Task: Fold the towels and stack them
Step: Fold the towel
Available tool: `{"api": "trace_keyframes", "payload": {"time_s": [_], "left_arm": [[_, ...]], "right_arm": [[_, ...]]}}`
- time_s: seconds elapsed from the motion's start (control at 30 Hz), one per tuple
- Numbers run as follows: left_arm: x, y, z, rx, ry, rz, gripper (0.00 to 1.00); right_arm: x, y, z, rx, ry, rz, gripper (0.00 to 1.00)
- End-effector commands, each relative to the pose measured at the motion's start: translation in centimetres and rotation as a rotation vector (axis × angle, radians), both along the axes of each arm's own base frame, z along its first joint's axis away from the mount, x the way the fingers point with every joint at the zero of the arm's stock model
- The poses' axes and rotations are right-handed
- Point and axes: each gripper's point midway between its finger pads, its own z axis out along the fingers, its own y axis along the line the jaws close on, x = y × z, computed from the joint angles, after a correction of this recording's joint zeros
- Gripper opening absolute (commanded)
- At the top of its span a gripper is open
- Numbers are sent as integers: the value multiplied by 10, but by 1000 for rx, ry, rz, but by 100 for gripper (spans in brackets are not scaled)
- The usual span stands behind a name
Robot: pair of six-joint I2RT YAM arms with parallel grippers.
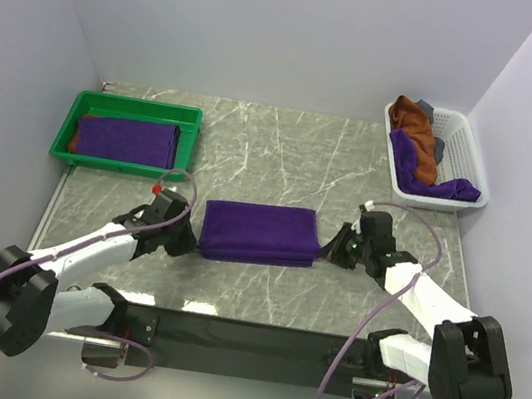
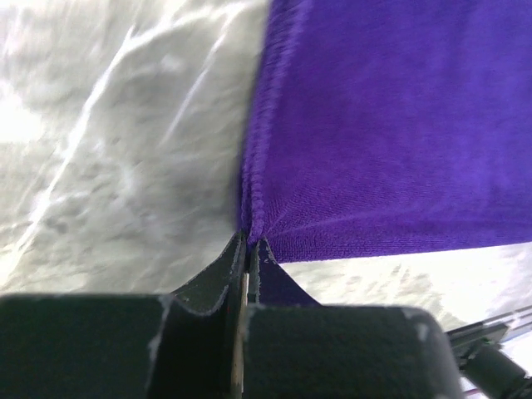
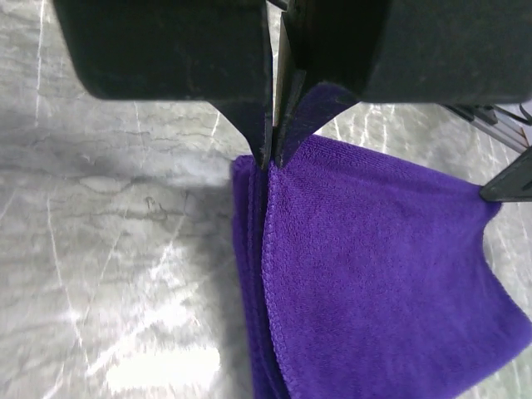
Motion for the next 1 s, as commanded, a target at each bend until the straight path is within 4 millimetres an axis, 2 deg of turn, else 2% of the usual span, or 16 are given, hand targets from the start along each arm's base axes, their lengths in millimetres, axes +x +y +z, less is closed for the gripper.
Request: {"api": "trace_keyframes", "payload": {"time_s": [0.0,0.2,0.33,0.43,0.47,0.5,0.53,0.57,0.6,0.67,0.73,0.8,0.83,0.87,0.9,0.97], "left_arm": [[-4,7,-15,27,10,30,4],[-13,6,-25,32,35,15,8],[-16,8,-30,48,51,16,13],[-16,5,-27,34,45,8,30],[-16,4,-25,30,40,6,44],[-18,4,-23,30,45,8,51],[-18,4,-20,31,43,10,59],[-17,4,-13,24,28,15,73],[-21,8,-12,36,40,20,78],[-15,5,11,7,-13,27,83],[-9,9,35,0,-71,52,84],[-2,7,57,-19,-125,58,77],[1,2,66,-45,-151,47,72],[3,-3,73,-68,-172,30,61],[6,-8,78,-92,-187,18,54],[14,-24,84,-148,-215,-15,45]], "right_arm": [[4,0,-3,19,-35,-8,4],[-8,2,-24,24,18,9,5],[-9,3,-26,24,16,19,12],[-8,2,-25,15,8,17,29],[-7,1,-22,10,4,17,34],[-5,0,-18,2,-15,17,46],[-1,0,-11,-1,-32,16,51],[-3,-2,-9,-8,-29,17,59],[1,-4,1,-13,-66,7,62],[4,-3,16,-5,-112,6,66],[7,2,36,36,-180,12,66],[8,9,54,92,-240,21,64],[7,17,62,138,-275,43,62],[3,24,67,174,-279,53,57],[4,30,73,207,-307,67,55],[4,39,73,253,-312,80,51]]}}
